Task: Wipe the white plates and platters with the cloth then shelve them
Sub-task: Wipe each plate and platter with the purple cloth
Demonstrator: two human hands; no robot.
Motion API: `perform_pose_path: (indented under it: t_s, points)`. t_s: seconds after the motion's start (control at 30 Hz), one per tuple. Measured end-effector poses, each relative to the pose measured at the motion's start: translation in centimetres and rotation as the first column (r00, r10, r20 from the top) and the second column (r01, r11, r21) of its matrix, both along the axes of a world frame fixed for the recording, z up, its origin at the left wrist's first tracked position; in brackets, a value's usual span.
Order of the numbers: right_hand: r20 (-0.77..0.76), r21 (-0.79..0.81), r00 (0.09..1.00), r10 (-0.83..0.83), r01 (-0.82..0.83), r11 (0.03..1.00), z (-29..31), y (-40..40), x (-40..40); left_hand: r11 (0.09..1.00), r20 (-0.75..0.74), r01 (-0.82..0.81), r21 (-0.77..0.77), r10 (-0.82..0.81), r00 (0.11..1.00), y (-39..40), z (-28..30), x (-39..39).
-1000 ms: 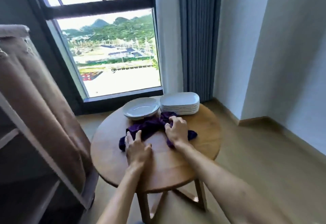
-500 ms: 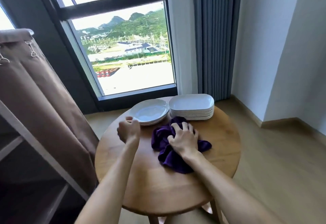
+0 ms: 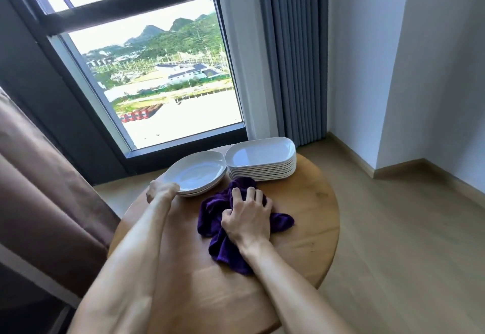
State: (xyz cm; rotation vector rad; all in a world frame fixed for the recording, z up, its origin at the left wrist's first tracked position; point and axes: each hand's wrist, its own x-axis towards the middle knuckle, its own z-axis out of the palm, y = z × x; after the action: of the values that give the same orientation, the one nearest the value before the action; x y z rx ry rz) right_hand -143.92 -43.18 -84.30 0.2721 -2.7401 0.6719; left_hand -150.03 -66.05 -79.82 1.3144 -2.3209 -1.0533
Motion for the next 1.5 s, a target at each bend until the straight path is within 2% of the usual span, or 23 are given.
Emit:
perform_pose_path:
  t_s: [0.13,0.23,0.27,0.33,0.4,0.47,0.6,0.73,0.8,0.83,0.93,0.97,1.03,1.1,1.17,1.2,1.23,1.27,1.3,1.33,1.37,1.43,1.5]
  points:
    - [0.008,0.004,1.000,0.002,-0.002,1.000,0.0,0.1,0.0,0.992,0.038,-0.064,-0.112,0.069,0.997,0.1,0.7,-0.3]
    - [0.014,0.009,1.000,0.009,-0.009,1.000,0.0,0.1,0.0,0.987,-0.066,-0.082,-0.142,0.073,0.995,0.2,1.9,-0.6]
    - [0.010,0.011,1.000,0.007,-0.007,1.000,-0.1,0.1,0.0,0.995,-0.134,-0.072,-0.066,0.063,0.989,0.0,2.5,-0.8]
    - [-0.002,0.008,1.000,0.000,0.000,1.000,-0.2,0.1,0.0,0.977,-0.255,-0.023,0.212,0.078,0.964,-0.2,3.7,-1.2]
    - [-0.018,-0.016,1.000,-0.011,0.011,1.000,-0.2,0.0,-0.2,0.893,-0.316,0.042,0.447,0.114,0.942,0.1,4.8,-0.6]
    - [-0.038,-0.080,0.999,-0.024,0.021,0.997,-0.1,0.0,-0.1,0.812,-0.344,0.068,0.580,0.168,0.924,0.7,5.7,0.6]
    - [0.021,-0.258,0.993,-0.115,0.116,0.959,0.3,0.7,-0.4,0.668,-0.453,0.157,0.728,0.295,0.841,2.1,5.4,4.6]
    - [0.207,-0.285,0.969,-0.137,0.194,0.939,0.7,1.6,-0.8,0.737,-0.551,0.175,0.653,0.304,0.777,5.0,5.0,9.5]
    - [0.309,-0.440,0.944,-0.115,0.249,0.863,1.3,1.7,-1.3,0.748,-0.547,0.125,0.652,0.350,0.760,5.5,4.7,11.4]
    - [0.382,-0.545,0.919,-0.100,0.311,0.778,1.8,1.9,-1.7,0.757,-0.538,0.096,0.647,0.364,0.760,5.6,4.8,12.1]
    - [0.480,-0.806,0.877,-0.009,0.445,0.391,5.3,2.0,-2.9,0.755,-0.538,0.049,0.653,0.418,0.732,5.6,5.2,13.5]
    - [0.450,-0.843,0.893,-0.003,0.427,0.326,7.0,1.7,-2.7,0.750,-0.546,0.040,0.660,0.443,0.711,5.7,5.1,13.8]
    - [0.342,-0.878,0.940,0.019,0.312,0.362,10.4,0.7,-1.5,0.730,-0.567,0.046,0.682,0.487,0.664,6.2,5.2,14.2]
    - [0.198,-0.876,0.959,0.201,0.081,0.476,13.1,-0.7,0.5,0.667,-0.568,0.102,0.738,0.532,0.628,6.9,5.3,14.3]
    - [0.125,-0.811,0.862,0.491,-0.196,0.552,14.5,-1.6,3.1,0.581,-0.555,0.179,0.794,0.571,0.605,7.8,5.2,14.9]
    - [0.105,-0.760,0.816,0.568,-0.303,0.575,14.4,-1.8,4.3,0.548,-0.551,0.206,0.811,0.594,0.586,8.4,5.1,15.4]
    - [0.074,-0.683,0.830,0.553,-0.362,0.634,13.9,-1.8,5.1,0.530,-0.557,0.230,0.816,0.614,0.559,8.9,4.9,15.8]
    - [0.037,-0.594,0.893,0.449,-0.342,0.728,12.9,-1.7,5.4,0.518,-0.567,0.254,0.817,0.636,0.524,9.3,4.7,16.0]
    - [0.029,-0.529,0.953,0.303,-0.243,0.813,11.9,-1.3,5.9,0.511,-0.569,0.263,0.818,0.655,0.497,9.8,4.4,16.6]
    - [0.069,-0.529,0.974,0.215,-0.147,0.836,10.8,-0.9,6.3,0.499,-0.567,0.272,0.822,0.675,0.472,10.3,4.2,17.3]
    - [0.160,-0.598,0.962,0.222,-0.085,0.797,10.2,-0.5,6.9,0.488,-0.564,0.284,0.825,0.691,0.452,10.9,4.2,18.0]
    - [0.323,-0.794,0.873,0.366,0.040,0.607,9.2,-0.6,7.6,0.453,-0.556,0.326,0.830,0.716,0.422,12.0,4.5,18.9]
    - [0.359,-0.872,0.847,0.391,0.156,0.464,8.7,-1.2,7.9,0.473,-0.595,0.369,0.800,0.705,0.386,12.8,4.9,19.4]
